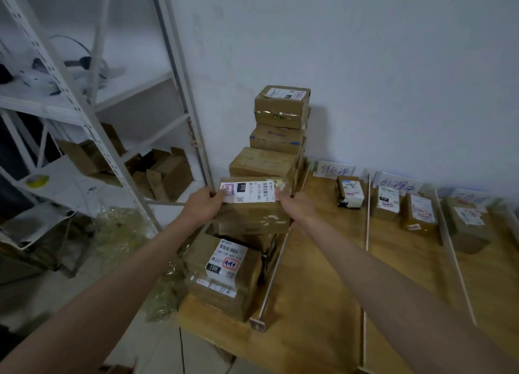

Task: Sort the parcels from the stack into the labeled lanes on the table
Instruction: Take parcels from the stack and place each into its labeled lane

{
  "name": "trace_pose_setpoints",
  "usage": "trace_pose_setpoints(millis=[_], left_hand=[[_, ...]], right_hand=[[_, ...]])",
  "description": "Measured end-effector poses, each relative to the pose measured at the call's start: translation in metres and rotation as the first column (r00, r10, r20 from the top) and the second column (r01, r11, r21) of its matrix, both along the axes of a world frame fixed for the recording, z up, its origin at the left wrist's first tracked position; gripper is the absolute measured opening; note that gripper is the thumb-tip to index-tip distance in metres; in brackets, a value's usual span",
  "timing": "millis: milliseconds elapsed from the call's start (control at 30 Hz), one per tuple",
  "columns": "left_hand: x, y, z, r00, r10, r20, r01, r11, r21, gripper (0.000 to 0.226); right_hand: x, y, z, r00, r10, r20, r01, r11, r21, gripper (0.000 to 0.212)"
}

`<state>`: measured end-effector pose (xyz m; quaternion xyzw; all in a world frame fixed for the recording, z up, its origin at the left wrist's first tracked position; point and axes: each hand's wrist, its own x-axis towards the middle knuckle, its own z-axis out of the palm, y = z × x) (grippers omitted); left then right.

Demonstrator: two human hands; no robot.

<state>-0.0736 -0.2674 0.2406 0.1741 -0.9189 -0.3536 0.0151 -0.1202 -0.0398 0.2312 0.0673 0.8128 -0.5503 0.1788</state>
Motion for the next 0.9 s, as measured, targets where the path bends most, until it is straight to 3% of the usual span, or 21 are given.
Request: trace_pose_setpoints(millis=[100, 200, 267, 400, 467, 600, 767, 900], left_hand=[[0.016, -0.004, 0.013, 1.000, -0.019, -0.024, 0.023, 0.986, 0.163, 0.042], [0.024, -0.006, 0.029, 0.990, -0.082, -0.113, 0.072, 0.993, -0.089, 0.039], [0.028, -0.001, 0.041, 0.974, -0.169, -0.153, 0.144, 0.976, -0.164, 0.036], [0.037, 0.020, 0.060, 0.879, -0.456, 0.140, 0.469, 0.880, -0.078, 0.053], [0.045, 0.030, 0.062, 0.816, -0.528, 0.236, 0.539, 0.842, 0.021, 0.054], [0.060, 0.046, 0.060, 0.769, -0.595, 0.235, 0.556, 0.803, 0.212, 0.045], [0.073, 0.064, 0.054, 0.774, -0.604, 0.193, 0.559, 0.794, 0.240, 0.033], [0.082, 0.084, 0.047, 0.768, -0.614, 0.184, 0.557, 0.781, 0.283, 0.031]], right_hand=[[0.003, 0.012, 0.010, 0.998, -0.056, 0.001, 0.056, 0.997, -0.061, 0.050], [0.009, 0.026, 0.022, 0.999, -0.032, -0.002, 0.032, 0.998, -0.045, 0.043], [0.014, 0.034, 0.028, 1.000, 0.003, -0.027, -0.003, 1.000, -0.007, 0.041], [0.031, 0.047, 0.040, 0.999, 0.045, 0.004, -0.045, 0.999, -0.021, 0.037], [0.042, 0.052, 0.046, 0.999, 0.042, 0.015, -0.041, 0.999, -0.029, 0.035], [0.066, 0.064, 0.053, 1.000, 0.004, 0.004, -0.004, 0.999, -0.038, 0.031], [0.090, 0.080, 0.050, 0.998, -0.063, 0.014, 0.064, 0.997, -0.052, 0.034], [0.107, 0.096, 0.042, 0.991, -0.109, -0.081, 0.114, 0.991, 0.066, 0.046]])
